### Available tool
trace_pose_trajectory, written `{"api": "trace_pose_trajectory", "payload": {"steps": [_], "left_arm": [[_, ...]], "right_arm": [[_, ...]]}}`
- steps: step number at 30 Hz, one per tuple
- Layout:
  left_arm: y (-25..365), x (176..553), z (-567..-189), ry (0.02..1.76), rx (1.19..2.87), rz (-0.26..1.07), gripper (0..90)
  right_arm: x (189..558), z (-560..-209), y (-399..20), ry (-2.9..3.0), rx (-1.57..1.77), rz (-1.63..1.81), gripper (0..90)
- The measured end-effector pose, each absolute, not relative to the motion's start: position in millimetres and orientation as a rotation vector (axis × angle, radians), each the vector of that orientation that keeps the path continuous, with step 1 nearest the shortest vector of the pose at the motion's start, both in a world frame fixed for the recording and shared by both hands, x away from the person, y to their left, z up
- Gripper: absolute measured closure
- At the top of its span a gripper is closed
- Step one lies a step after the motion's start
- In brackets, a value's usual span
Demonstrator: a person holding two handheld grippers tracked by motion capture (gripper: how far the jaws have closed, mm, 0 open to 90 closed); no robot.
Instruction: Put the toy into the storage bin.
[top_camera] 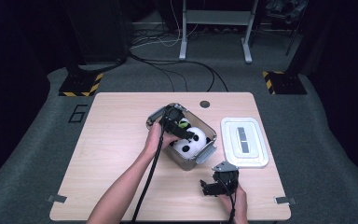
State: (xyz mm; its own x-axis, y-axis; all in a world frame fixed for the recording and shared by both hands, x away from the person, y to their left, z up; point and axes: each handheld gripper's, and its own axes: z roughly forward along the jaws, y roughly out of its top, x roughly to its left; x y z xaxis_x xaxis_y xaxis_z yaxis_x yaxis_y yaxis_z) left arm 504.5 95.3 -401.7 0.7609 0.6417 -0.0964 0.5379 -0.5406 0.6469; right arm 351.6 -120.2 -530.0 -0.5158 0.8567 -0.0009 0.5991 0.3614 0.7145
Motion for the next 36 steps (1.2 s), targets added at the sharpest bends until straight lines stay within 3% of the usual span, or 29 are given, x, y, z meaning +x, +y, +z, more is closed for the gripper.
{"api": "trace_pose_trajectory", "payload": {"steps": [13, 25, 36], "left_arm": [[113.4, 515.2, -391.2, 0.933, 2.194, 0.232, 18.2], [108.2, 524.9, -399.5, 0.981, 2.254, 0.199, 18.4], [125.8, 498.4, -376.0, 0.893, 2.160, 0.269, 15.6]], "right_arm": [[351.9, -530.0, -120.5, 2.255, 1.268, 0.946, 0.0], [351.8, -530.0, -120.4, 2.255, 1.270, 0.947, 0.0], [351.8, -530.1, -120.3, 2.252, 1.271, 0.947, 0.0]]}}
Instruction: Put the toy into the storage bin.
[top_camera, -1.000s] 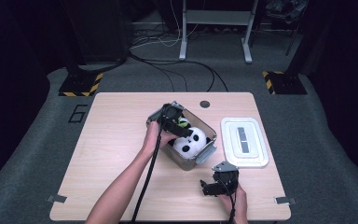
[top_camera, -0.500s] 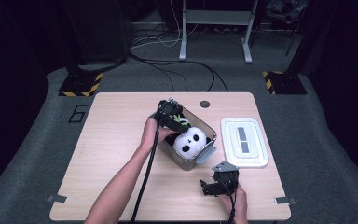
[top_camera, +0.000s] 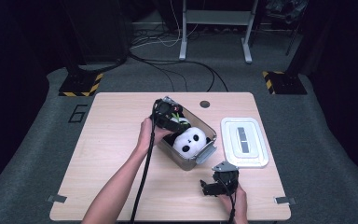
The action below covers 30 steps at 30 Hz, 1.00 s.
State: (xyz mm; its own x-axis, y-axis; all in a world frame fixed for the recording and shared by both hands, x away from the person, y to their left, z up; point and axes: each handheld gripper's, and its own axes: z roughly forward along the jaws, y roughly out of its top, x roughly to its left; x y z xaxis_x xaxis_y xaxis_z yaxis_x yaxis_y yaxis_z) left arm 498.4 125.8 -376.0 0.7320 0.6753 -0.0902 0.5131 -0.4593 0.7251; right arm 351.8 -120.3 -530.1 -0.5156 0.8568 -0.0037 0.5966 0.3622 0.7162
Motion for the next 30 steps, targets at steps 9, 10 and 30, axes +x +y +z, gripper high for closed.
{"api": "trace_pose_trajectory", "payload": {"steps": [9, 10, 30], "left_arm": [[156.6, 466.1, -370.1, 0.849, 2.122, 0.329, 13.2], [156.6, 466.1, -370.1, 0.849, 2.122, 0.329, 12.9], [241.2, 398.9, -416.4, 0.971, 2.067, 0.480, 3.8]], "right_arm": [[351.8, -530.0, -120.5, 2.257, 1.266, 0.946, 0.0], [351.8, -530.0, -120.5, 2.257, 1.266, 0.946, 0.0], [351.9, -530.0, -120.6, 2.258, 1.265, 0.946, 0.0]]}}
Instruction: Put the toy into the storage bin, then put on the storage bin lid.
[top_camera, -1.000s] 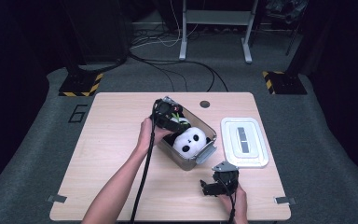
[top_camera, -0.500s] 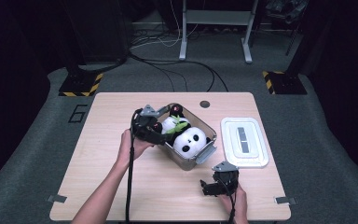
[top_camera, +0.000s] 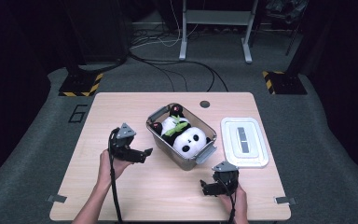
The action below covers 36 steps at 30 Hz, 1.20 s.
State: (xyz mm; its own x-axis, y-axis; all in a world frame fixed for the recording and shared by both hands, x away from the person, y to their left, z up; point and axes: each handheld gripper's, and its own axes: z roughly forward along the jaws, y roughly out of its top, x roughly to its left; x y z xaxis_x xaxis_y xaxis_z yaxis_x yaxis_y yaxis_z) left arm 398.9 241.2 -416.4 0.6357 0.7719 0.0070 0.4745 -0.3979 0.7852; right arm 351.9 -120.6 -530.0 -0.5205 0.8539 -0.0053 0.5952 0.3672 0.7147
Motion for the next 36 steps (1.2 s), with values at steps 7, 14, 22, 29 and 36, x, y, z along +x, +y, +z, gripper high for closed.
{"api": "trace_pose_trajectory", "payload": {"steps": [7, 14, 22, 29, 36], "left_arm": [[263.6, 384.8, -455.1, 1.074, 2.062, 0.503, 1.4], [280.6, 375.9, -486.7, 1.167, 2.047, 0.485, 0.0], [288.7, 369.6, -507.5, 1.223, 2.044, 0.513, 0.0], [287.2, 367.0, -521.8, 1.236, 2.068, 0.526, 0.0], [287.7, 365.5, -530.3, 1.246, 2.065, 0.525, 0.0]], "right_arm": [[352.0, -530.0, -120.2, 2.254, 1.269, 0.946, 0.0], [352.0, -530.0, -120.2, 2.255, 1.269, 0.946, 0.0], [352.1, -530.0, -120.1, 2.255, 1.269, 0.946, 0.0], [352.1, -529.9, -120.3, 2.256, 1.268, 0.946, 0.0], [353.3, -529.3, -123.4, 2.282, 1.250, 0.949, 0.0]]}}
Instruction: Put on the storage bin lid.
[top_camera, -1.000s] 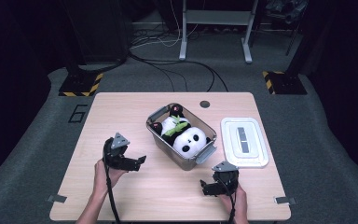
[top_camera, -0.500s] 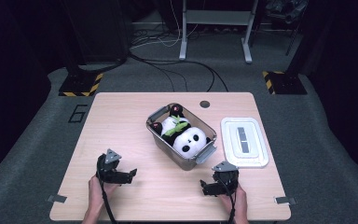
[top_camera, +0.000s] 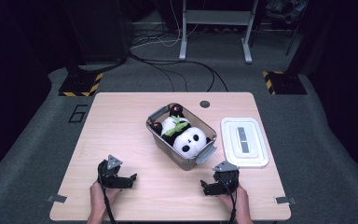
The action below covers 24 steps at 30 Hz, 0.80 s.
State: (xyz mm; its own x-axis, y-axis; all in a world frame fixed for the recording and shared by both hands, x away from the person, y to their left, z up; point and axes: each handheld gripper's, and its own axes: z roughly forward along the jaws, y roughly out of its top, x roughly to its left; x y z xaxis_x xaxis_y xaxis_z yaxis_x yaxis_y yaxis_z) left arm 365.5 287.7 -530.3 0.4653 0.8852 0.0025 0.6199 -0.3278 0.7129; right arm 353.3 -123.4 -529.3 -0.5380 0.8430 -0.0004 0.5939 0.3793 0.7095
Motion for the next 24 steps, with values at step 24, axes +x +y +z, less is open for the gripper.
{"api": "trace_pose_trajectory", "payload": {"steps": [24], "left_arm": [[285.6, 366.3, -530.9, 1.223, 2.070, 0.518, 0.0]], "right_arm": [[390.3, -483.1, -196.5, 2.095, 1.332, 0.948, 0.0]]}}
